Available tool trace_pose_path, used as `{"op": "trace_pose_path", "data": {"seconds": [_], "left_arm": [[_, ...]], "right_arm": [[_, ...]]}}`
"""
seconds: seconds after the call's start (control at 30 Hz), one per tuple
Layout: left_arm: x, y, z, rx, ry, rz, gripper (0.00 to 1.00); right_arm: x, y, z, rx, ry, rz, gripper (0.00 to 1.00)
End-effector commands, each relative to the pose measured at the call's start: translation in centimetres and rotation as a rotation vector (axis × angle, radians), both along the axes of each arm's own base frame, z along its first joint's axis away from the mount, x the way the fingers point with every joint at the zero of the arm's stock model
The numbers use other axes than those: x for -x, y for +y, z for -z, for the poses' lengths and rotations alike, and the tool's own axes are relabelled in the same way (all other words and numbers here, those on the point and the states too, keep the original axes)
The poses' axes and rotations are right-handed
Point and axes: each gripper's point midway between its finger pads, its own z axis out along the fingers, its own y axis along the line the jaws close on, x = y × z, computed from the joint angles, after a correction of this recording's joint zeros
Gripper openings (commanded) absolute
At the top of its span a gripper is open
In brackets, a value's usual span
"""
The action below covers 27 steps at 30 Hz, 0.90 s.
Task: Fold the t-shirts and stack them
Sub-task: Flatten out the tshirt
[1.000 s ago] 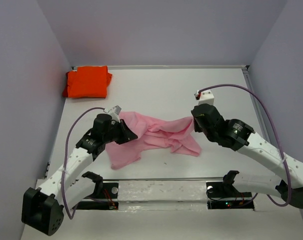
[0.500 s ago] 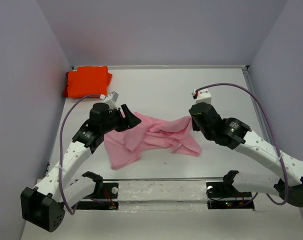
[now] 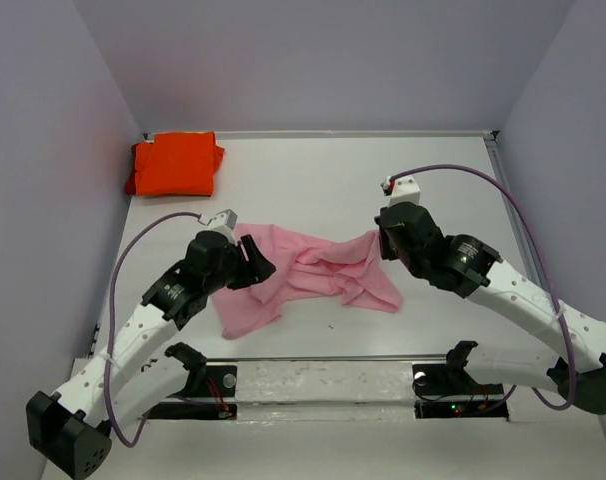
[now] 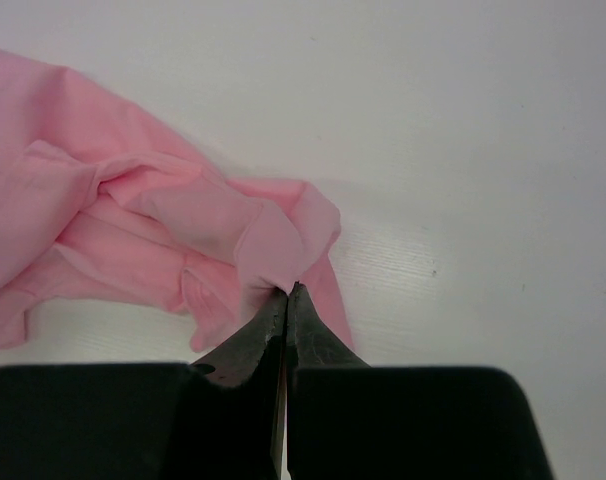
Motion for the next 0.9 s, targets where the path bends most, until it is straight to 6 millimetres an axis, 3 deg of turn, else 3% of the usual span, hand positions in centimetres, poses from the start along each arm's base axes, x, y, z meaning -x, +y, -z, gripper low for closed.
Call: {"op": "trace_pose_path", "data": {"seconds": [0.0,0.1,0.33,0.57,0.87], "left_arm": [[-2.3,2.6,-1.5,-0.172,-0.054,-0.106,0.63],[-2.8,2.9,-1.3,-0.223,-0.059,-0.105,0.63],[-2.6,2.1,1.7,-0.296,0.022,-0.010,0.62],[0.0,1.3,3.9,-0.314,0.166,0.111,0.60],[2.2,2.9,5.0,-0.380,0.238,0.121,0.59]], "right_arm": [[-0.5,0.8,-0.8,-0.055,-0.031,-0.012,0.00],[-0.4,0.8,-1.2,-0.061,-0.037,-0.015,0.00],[-0.2,0.3,-2.0,-0.072,-0.062,-0.012,0.00],[-0.2,0.2,-3.0,-0.102,-0.083,-0.005,0.00],[0.2,0.2,-4.0,-0.148,-0.109,-0.024,0.00]]}}
